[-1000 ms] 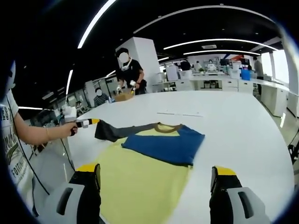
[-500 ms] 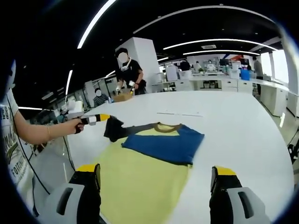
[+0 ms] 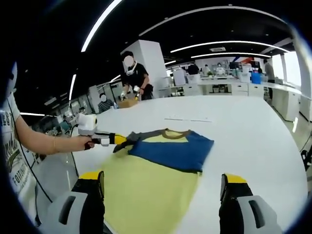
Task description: Fold the garment on the visible template until the final outline fits inside the template.
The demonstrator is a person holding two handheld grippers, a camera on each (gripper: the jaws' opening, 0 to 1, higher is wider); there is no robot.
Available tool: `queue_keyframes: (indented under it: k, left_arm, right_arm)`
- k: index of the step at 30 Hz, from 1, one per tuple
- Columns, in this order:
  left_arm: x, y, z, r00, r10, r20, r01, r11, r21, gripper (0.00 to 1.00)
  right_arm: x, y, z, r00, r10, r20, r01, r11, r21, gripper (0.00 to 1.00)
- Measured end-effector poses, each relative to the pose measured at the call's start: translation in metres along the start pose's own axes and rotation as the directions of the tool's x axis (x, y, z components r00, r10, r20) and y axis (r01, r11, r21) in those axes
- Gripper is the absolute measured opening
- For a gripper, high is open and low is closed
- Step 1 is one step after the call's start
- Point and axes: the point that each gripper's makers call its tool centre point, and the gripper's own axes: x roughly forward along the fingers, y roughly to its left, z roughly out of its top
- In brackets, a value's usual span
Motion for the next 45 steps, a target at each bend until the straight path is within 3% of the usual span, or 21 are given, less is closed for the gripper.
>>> queue_keyframes:
  k: [6, 9, 11, 14, 19, 25, 34, 45]
  left_arm:
    - [0.001, -0.007, -0.017, 0.998, -0.02, -0.054, 0.022, 0.999, 0.046, 0.0]
    - [0.002, -0.013, -0.028, 0.993, -0.038, -0.111, 0.052, 0.991, 0.123, 0.01]
    - [0.002, -0.015, -0.031, 0.992, -0.04, -0.121, 0.055, 0.99, 0.128, 0.01]
    - [0.001, -0.016, -0.031, 0.993, -0.033, -0.116, 0.049, 0.989, 0.14, 0.03]
    - [-0.005, -0.014, -0.015, 0.999, -0.004, -0.05, 0.012, 0.985, 0.171, 0.11]
    - [-0.02, 0.007, 0.001, 0.998, 0.069, 0.014, -0.07, 0.989, 0.132, 0.38]
    - [-0.037, 0.039, -0.012, 0.982, 0.19, -0.003, -0.19, 0.982, 0.013, 0.69]
    - [-0.048, 0.051, -0.038, 0.973, 0.225, -0.053, -0.23, 0.965, -0.13, 0.63]
  right_arm:
    - [-0.001, -0.002, -0.005, 1.0, -0.009, -0.013, 0.009, 1.0, 0.005, 0.98]
    - [0.0, -0.001, -0.006, 1.0, -0.006, -0.016, 0.006, 1.0, 0.006, 0.98]
    - [0.001, -0.001, -0.006, 1.0, -0.006, -0.017, 0.006, 1.0, 0.006, 0.98]
    - [0.001, -0.001, -0.004, 1.0, -0.005, -0.013, 0.005, 1.0, 0.006, 0.98]
    - [0.001, 0.002, -0.004, 1.0, 0.003, -0.018, -0.003, 1.0, -0.003, 0.99]
    - [0.001, 0.005, -0.006, 1.0, 0.007, -0.023, -0.007, 1.0, -0.007, 0.99]
    - [0.006, 0.011, -0.006, 0.999, 0.019, -0.029, -0.02, 1.0, -0.012, 0.99]
    - [0.009, 0.014, -0.008, 0.999, 0.026, -0.042, -0.027, 1.0, -0.014, 0.99]
